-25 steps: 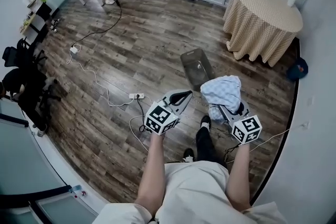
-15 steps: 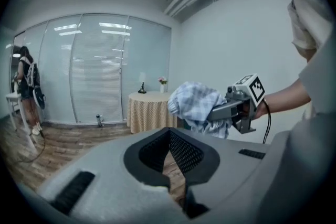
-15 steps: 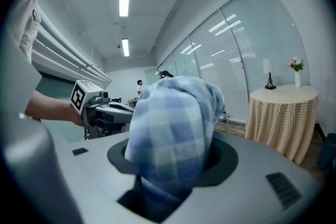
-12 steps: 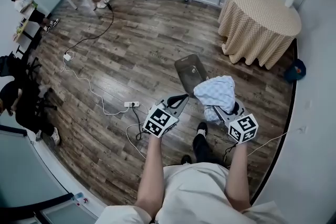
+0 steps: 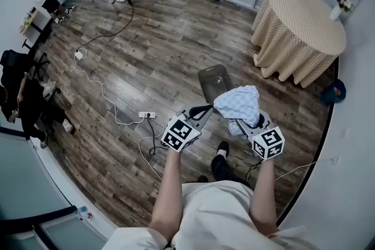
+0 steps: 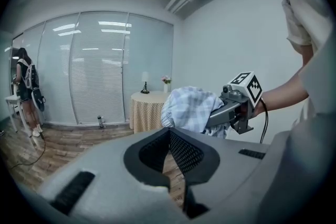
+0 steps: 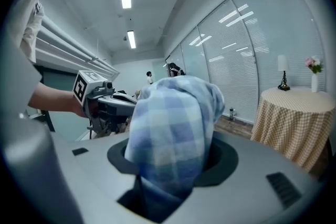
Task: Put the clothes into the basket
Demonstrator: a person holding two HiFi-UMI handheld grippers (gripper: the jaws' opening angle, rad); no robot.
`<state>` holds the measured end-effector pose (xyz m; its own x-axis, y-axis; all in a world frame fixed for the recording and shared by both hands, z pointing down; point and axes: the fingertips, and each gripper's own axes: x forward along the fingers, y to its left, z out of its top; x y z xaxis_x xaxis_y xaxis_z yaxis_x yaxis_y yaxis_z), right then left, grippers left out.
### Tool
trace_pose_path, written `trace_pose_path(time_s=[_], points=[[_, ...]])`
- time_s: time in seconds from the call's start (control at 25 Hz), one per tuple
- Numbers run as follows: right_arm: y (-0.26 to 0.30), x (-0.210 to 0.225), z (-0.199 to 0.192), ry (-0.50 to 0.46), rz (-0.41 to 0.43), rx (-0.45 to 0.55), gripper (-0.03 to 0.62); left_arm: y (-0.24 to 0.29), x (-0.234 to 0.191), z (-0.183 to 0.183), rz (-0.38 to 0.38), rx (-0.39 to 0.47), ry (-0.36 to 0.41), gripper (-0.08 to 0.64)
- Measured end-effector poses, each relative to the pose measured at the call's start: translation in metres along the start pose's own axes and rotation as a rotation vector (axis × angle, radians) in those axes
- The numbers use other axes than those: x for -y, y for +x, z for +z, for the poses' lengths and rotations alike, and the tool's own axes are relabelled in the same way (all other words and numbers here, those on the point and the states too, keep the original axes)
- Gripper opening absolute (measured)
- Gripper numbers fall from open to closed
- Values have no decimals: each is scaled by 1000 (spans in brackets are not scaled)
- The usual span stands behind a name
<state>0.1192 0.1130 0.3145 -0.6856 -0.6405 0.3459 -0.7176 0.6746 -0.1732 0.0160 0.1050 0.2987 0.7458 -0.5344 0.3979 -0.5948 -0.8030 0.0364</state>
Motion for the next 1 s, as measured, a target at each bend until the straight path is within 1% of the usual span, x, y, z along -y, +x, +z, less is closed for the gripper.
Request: trace_pose_path(time_s=[0.16, 0.36, 0.52, 0.68, 0.76, 0.88, 1.0], points=[[13, 15, 3, -10, 20, -14, 222, 12, -12, 5, 18, -4, -14, 12], [24, 38, 5, 32, 15, 19, 222, 24, -21, 8, 47, -5, -25, 12], [27, 58, 6, 46, 0, 40, 222, 22, -29, 5, 85, 10, -46, 12], [32, 75, -1, 67, -23, 17, 222, 13, -41, -6, 121, -7, -71, 12], [36, 75, 1, 56, -23, 14, 222, 11, -47, -7, 133, 0, -86, 12], [47, 71, 7, 32, -13, 11, 222, 11, -57, -8, 132, 9, -87, 12], [57, 72, 12, 41, -34, 12, 222, 17, -67, -8, 93, 13, -87, 12]])
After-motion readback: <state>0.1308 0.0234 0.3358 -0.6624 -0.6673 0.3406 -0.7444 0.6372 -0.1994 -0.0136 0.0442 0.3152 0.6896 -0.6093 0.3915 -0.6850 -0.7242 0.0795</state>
